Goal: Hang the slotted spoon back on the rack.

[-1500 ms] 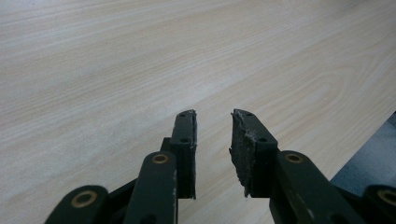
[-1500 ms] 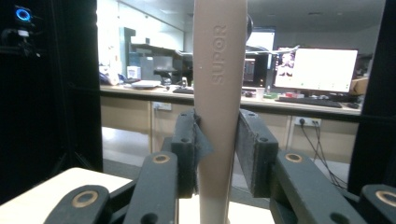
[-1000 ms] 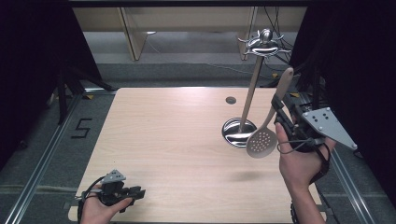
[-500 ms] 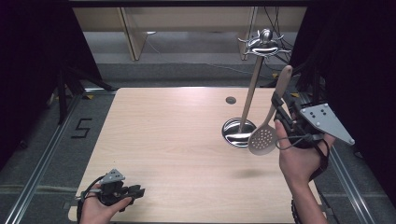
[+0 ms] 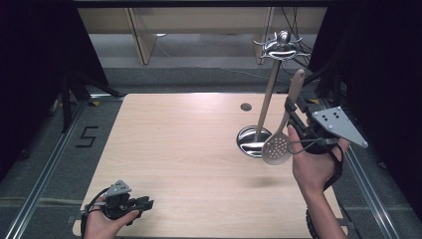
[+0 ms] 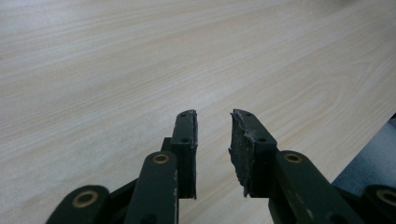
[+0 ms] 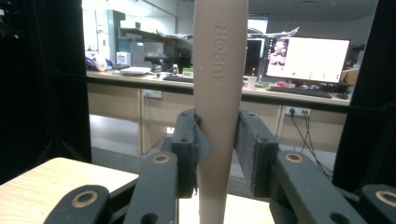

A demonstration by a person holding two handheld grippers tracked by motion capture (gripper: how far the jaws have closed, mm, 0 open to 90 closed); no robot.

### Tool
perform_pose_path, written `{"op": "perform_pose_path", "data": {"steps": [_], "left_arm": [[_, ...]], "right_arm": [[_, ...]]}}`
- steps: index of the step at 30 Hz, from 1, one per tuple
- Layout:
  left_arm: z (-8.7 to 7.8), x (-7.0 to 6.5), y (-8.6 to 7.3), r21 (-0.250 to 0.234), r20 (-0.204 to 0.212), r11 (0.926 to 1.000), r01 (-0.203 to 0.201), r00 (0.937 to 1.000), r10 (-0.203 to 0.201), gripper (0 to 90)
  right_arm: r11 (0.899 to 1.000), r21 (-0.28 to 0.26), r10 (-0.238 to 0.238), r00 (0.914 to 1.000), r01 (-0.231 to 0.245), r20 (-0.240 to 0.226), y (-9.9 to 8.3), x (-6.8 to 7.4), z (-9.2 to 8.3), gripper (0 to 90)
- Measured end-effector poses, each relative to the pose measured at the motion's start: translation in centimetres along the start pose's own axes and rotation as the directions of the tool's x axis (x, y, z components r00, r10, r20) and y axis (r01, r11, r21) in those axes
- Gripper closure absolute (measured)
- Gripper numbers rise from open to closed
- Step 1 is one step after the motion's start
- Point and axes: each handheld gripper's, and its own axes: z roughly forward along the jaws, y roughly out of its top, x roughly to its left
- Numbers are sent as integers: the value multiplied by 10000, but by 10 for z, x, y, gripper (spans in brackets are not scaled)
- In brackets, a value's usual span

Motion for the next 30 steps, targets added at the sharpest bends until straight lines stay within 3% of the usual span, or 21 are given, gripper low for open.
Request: {"op": "perform_pose_path", "data": {"steps": [2, 3, 5, 10, 17, 20, 30], "left_arm": [[3, -3, -1, -269, -78, 9994, 227, 9997, -230, 699], [2, -1, -1, 55, 15, 10000, -32, 10000, 32, 699], [2, -1, 0, 115, -5, 9999, -24, 10000, 24, 699], [3, -2, -1, -203, -105, 9997, 162, 9998, -164, 686], [3, -1, -1, -270, -221, 9994, -215, 9995, 209, 620], [5, -3, -1, -402, -197, 9991, -105, 9998, 98, 586], [5, -2, -1, -380, -207, 9990, -221, 9996, 213, 545]], "right_arm": [[10000, 10, -57, 10000, 57, 22, 0, -1, 1, 705], [10000, 15, -61, 10000, 61, 43, 0, 0, 2, 705], [10000, 34, -75, 10000, 75, 54, 0, 0, 2, 705], [10000, 77, -25, 9999, 25, 109, 0, -2, 3, 705], [9998, 197, 29, 9999, -31, 127, 0, -2, 7, 705], [9997, 180, -158, 9997, 155, 164, 0, -2, 8, 705], [9994, 339, -120, 9998, 114, 163, 2, -1, 14, 705]]}}
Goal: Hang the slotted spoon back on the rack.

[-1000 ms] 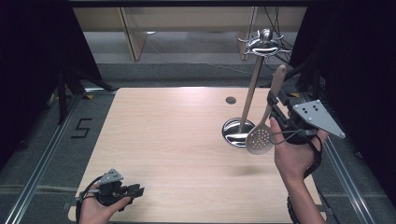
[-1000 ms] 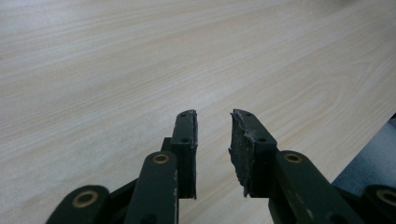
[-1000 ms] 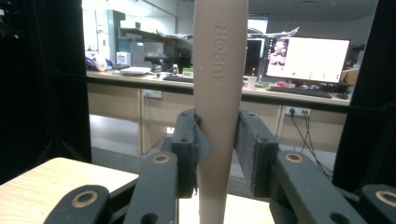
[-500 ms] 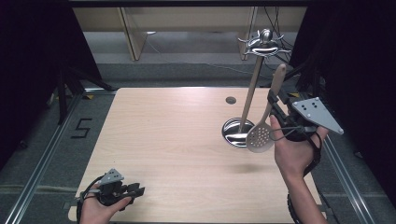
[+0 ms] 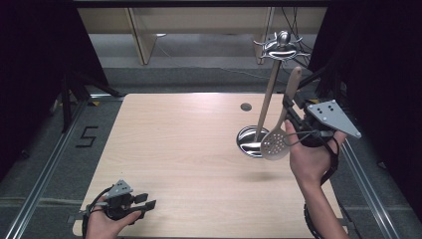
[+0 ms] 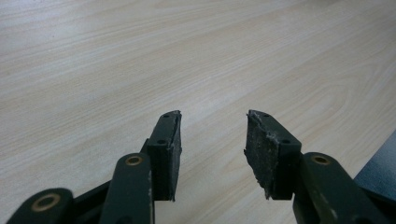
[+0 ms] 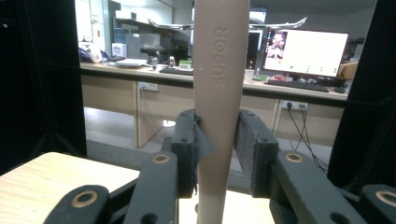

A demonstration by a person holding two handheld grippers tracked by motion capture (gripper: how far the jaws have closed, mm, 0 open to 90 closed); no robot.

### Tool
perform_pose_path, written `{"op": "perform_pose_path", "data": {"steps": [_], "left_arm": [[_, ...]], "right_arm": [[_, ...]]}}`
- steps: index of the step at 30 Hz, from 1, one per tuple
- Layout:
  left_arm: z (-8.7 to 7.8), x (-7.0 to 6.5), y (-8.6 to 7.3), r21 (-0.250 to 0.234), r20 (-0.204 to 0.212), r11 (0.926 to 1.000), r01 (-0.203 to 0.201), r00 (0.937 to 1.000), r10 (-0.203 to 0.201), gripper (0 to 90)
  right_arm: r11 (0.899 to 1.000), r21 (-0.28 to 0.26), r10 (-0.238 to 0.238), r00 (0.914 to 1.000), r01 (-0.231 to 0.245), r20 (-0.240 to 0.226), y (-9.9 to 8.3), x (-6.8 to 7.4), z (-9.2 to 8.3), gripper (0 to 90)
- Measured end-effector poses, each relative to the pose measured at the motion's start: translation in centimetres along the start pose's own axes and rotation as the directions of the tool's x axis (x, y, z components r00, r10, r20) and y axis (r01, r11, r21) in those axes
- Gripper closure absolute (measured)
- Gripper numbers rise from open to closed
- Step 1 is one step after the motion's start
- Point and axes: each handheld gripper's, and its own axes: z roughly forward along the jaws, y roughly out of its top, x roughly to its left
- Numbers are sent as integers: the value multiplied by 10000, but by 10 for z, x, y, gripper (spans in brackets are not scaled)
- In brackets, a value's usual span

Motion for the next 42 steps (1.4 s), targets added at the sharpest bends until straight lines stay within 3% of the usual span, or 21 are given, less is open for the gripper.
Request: {"op": "perform_pose_path", "data": {"steps": [1, 9, 16, 18, 24, 26, 36, 37, 42], "left_arm": [[-1, 1, 0, 158, 3, 9997, -182, 9998, 182, 545], [1, -2, 0, -55, -54, 10000, -12, 10000, 12, 546], [1, -1, 0, 5, 31, 10000, -96, 9999, 96, 545], [1, -1, 0, 12, 32, 9999, -107, 9999, 107, 546], [1, -1, 0, 11, 36, 9999, -140, 9999, 140, 547], [1, -1, 0, 6, 31, 9999, -154, 9999, 154, 547], [1, -1, 0, 20, 44, 9999, -172, 9998, 172, 549], [0, 1, 0, 213, 44, 9991, -367, 9993, 366, 551], [1, 0, 0, 9, 35, 9998, -195, 9998, 195, 554]], "right_arm": [[10000, 31, 13, 10000, -14, 32, 0, 0, 0, 705], [9997, 206, -118, 9999, 117, 31, 0, 0, 5, 705], [9992, 369, -127, 9999, 126, 11, 1, 2, 10, 705], [9991, 412, 69, 10000, -67, -36, 1, 4, 11, 704], [9986, 493, -196, 9998, 196, 0, 2, 3, 16, 704], [9983, 586, -10, 10000, 7, 62, 1, 5, 18, 704], [9973, 709, -174, 9998, 166, 112, 2, 3, 24, 704], [9969, 789, -83, 9999, 74, 110, 3, 3, 25, 704], [9966, 789, -241, 9996, 231, 120, 3, 2, 27, 704]]}}
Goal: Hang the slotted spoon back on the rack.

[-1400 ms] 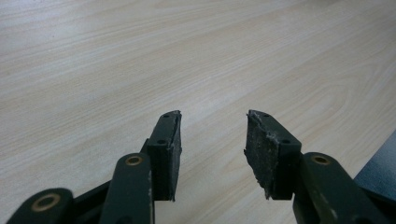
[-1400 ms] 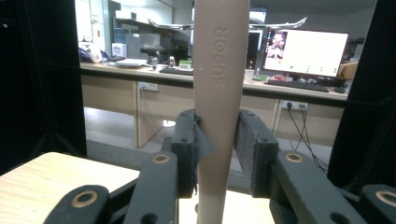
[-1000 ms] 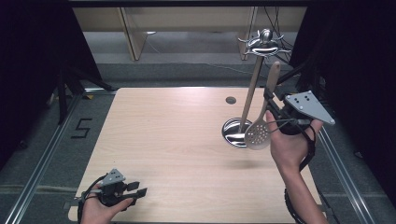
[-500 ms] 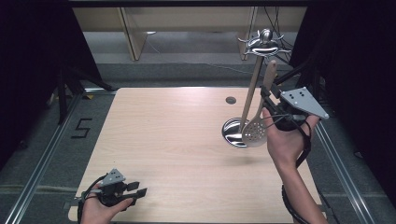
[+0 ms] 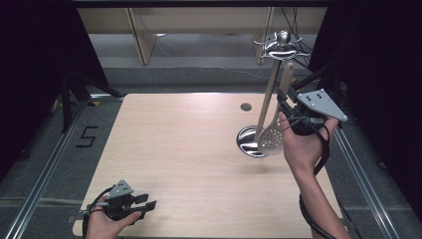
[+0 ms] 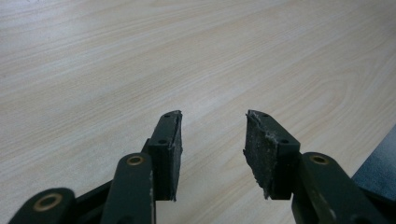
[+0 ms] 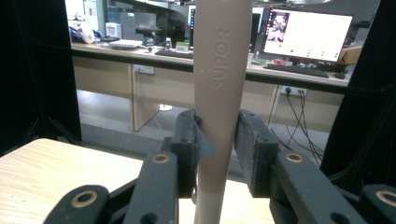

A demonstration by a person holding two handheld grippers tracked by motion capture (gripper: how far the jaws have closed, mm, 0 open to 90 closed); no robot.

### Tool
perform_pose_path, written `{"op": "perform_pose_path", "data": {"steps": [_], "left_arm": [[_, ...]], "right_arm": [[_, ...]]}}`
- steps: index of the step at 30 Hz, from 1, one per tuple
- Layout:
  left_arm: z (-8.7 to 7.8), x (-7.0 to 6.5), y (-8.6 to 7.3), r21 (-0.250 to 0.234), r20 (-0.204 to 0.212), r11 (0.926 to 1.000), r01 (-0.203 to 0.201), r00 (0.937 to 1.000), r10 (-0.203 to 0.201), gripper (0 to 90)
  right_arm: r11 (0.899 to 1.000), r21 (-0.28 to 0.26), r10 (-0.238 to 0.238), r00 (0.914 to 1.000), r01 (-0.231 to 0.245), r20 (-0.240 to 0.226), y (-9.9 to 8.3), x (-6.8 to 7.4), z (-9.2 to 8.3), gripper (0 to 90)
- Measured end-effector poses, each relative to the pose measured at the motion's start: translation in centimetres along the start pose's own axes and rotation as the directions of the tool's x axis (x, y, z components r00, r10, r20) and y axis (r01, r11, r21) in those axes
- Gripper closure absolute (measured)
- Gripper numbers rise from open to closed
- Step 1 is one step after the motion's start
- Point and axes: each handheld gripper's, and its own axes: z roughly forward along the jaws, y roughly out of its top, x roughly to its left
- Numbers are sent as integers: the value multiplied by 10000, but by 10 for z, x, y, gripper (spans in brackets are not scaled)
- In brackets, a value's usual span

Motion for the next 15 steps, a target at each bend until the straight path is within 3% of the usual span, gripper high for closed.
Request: {"op": "perform_pose_path", "data": {"steps": [4, 7, 11, 15], "left_arm": [[-1, 1, 1, 182, 18, 9997, -178, 9998, 178, 554], [-1, 1, 0, 172, 24, 9997, -155, 9999, 155, 554], [-1, 1, 1, 183, 30, 9997, -190, 9998, 190, 554], [-1, 1, 1, 178, 34, 9997, -190, 9998, 189, 554]], "right_arm": [[9992, 202, 344, 9994, -345, 54, 0, 2, 1, 704], [9998, 190, 22, 10000, -22, -14, 1, 0, 4, 704], [9994, 263, 243, 9997, -243, 10, 0, 1, 7, 704], [9995, 304, 62, 10000, -62, 10, 0, 0, 9, 704]]}}
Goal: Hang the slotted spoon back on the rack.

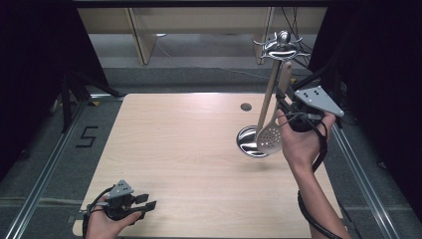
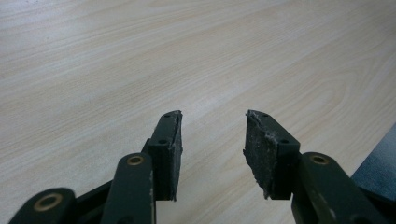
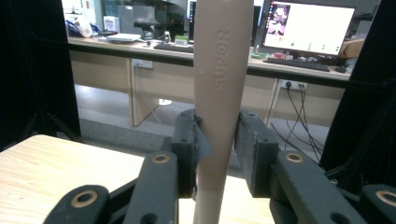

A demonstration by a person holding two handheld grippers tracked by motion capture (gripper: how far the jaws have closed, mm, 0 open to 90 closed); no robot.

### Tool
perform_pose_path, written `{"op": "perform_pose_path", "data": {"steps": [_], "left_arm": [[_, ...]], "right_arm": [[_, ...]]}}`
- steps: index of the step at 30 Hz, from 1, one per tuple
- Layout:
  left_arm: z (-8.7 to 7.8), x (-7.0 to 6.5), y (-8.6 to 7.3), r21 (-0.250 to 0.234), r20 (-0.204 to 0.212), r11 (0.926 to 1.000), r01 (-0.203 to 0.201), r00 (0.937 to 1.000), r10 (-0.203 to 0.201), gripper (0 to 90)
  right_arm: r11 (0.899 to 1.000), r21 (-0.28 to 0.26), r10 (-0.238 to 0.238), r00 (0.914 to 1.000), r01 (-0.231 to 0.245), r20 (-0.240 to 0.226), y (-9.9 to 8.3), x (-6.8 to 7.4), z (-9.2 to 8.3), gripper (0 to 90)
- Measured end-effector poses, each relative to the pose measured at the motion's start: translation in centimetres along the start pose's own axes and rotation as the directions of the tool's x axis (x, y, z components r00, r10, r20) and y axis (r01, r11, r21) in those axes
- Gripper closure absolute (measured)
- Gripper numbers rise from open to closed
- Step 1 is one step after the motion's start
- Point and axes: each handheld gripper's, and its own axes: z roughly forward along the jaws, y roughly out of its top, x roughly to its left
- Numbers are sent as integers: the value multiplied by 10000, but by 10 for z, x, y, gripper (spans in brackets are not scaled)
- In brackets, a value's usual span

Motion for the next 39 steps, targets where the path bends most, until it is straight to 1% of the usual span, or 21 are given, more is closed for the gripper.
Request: {"op": "perform_pose_path", "data": {"steps": [3, 5, 6, 7, 9, 11, 12, 16, 17, 18, 23, 24, 26, 27, 29, 30, 31, 32, 33, 34, 39], "left_arm": [[0, 0, 0, 8, 0, 10000, 4, 10000, -4, 554], [1, -1, 0, -68, 15, 9999, 76, 10000, -76, 554], [1, -1, 0, -83, 8, 9999, 81, 10000, -81, 554], [1, -1, 0, -93, 3, 9999, 84, 10000, -84, 554], [1, -1, 0, -82, 1, 9999, 78, 10000, -78, 555], [1, -1, 0, -72, 16, 9999, 77, 10000, -77, 555], [0, 0, 0, 23, 5, 10000, -14, 10000, 14, 555], [1, -1, 0, -83, 28, 9999, 78, 10000, -78, 556], [1, -1, 0, -93, 33, 9999, 73, 10000, -72, 555], [1, -1, 0, -90, 32, 9999, 69, 10000, -69, 556], [1, -1, 0, -107, 8, 9999, 56, 10000, -56, 556], [1, 0, 0, 7, -65, 10000, -8, 10000, 8, 557], [1, -1, 0, -74, 11, 10000, 42, 10000, -42, 557], [1, -1, 0, -80, -3, 10000, 35, 10000, -35, 557], [1, -2, 0, -179, 30, 9997, 140, 9999, -139, 557], [0, -1, 0, -71, 20, 10000, 33, 10000, -33, 557], [-1, 0, 0, 10, -6, 10000, -48, 10000, 48, 557], [0, -1, 0, -120, -21, 9999, 51, 10000, -52, 557], [0, -1, 0, -127, -7, 9999, 56, 10000, -56, 557], [-1, -1, 0, -93, 6, 9999, 45, 10000, -45, 557], [-1, -1, -1, -171, -12, 9998, 26, 10000, -26, 557]], "right_arm": [[9998, 70, 185, 9998, -186, 52, 0, 1, 1, 703], [10000, 94, -28, 10000, 27, 57, 1, -1, 2, 704], [9999, 90, 140, 9999, -141, 54, 1, 0, 2, 704], [9999, 110, 62, 10000, -62, 17, 1, 0, 3, 704], [9997, 194, 165, 9998, -166, 58, 1, 1, 3, 704], [9999, 161, 4, 10000, -4, -7, 1, 0, 5, 704], [9997, 246, 49, 10000, -51, 85, 1, 0, 6, 703], [9994, 315, 113, 9999, -116, 92, 1, 1, 7, 703], [9997, 233, -112, 9999, 111, 66, 1, -1, 8, 703], [9996, 255, 81, 9999, -83, 62, 1, 1, 9, 703], [9995, 307, -38, 10000, 37, 46, 2, 0, 11, 702], [9993, 362, 13, 10000, -16, 89, 2, 1, 12, 701], [9992, 386, 120, 9999, -124, 118, 2, 2, 12, 700], [9993, 371, -2, 10000, 1, 38, 1, 0, 13, 698], [9997, 239, -56, 9999, 54, 83, 0, 1, 13, 667], [9997, 169, -197, 9998, 196, 95, 1, 1, 13, 643], [9992, 16, -392, 9992, 391, 122, 0, 0, 12, 591], [9997, 30, -232, 9997, 232, 95, 0, 1, 11, 569], [9992, -83, -379, 9991, 381, 174, -1, 0, 10, 540], [9991, -16, -424, 9991, 424, 84, -5, -1, 7, 502], [9992, 59, -395, 9992, 395, -49, -14, -6, 0, 453]]}}
